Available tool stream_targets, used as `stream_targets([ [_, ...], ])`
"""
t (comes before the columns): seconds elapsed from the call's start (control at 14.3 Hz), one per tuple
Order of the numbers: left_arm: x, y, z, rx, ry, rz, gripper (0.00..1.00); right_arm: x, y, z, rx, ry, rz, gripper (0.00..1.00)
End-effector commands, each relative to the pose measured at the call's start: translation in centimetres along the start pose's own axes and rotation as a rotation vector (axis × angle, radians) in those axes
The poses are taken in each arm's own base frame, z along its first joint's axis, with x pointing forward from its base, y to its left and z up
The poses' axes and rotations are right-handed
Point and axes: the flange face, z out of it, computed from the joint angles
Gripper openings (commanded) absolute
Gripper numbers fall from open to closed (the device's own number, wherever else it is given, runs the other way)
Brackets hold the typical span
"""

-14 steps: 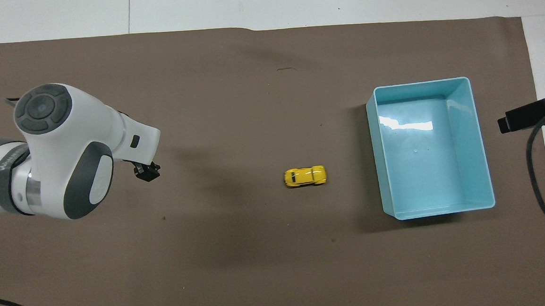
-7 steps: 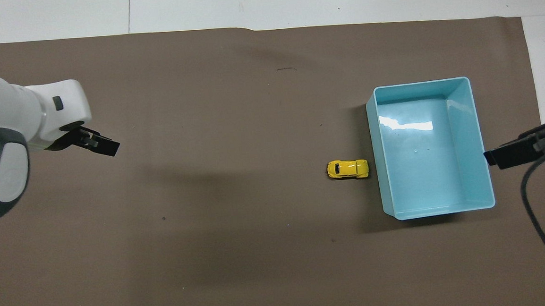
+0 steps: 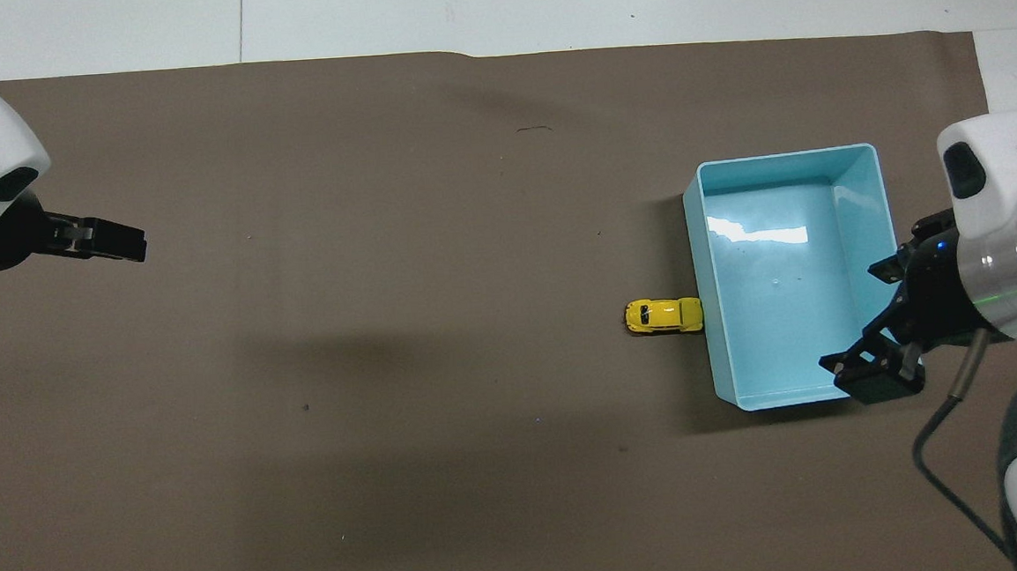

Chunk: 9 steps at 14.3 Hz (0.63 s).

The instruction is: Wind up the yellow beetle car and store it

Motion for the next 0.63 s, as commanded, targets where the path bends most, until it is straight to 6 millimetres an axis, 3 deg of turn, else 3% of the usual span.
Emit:
stream_targets([
  [0.0, -1.0, -3.3, -2.5, -0.054, -0.039, -0.101, 1.00, 0.5, -0.5, 2.8, -0.014, 0.012, -0.217, 1.00],
  [0.14, -1.7, -4.1, -2.7, -0.072, -0.070, -0.127, 1.00, 2.4, -1.9, 6.1, -0.016, 0.004, -0.329, 1.00],
  [0.35, -3.1, -3.5, -2.8, -0.068, -0.075, -0.112, 1.00, 5.2, -4.3, 11.1, -0.012, -0.012, -0.410, 1.00],
  [0.56, -3.5, -3.9, -3.0, -0.070, -0.087, -0.120, 1.00, 6.6, -5.5, 15.9, -0.023, -0.020, -0.458, 1.00],
])
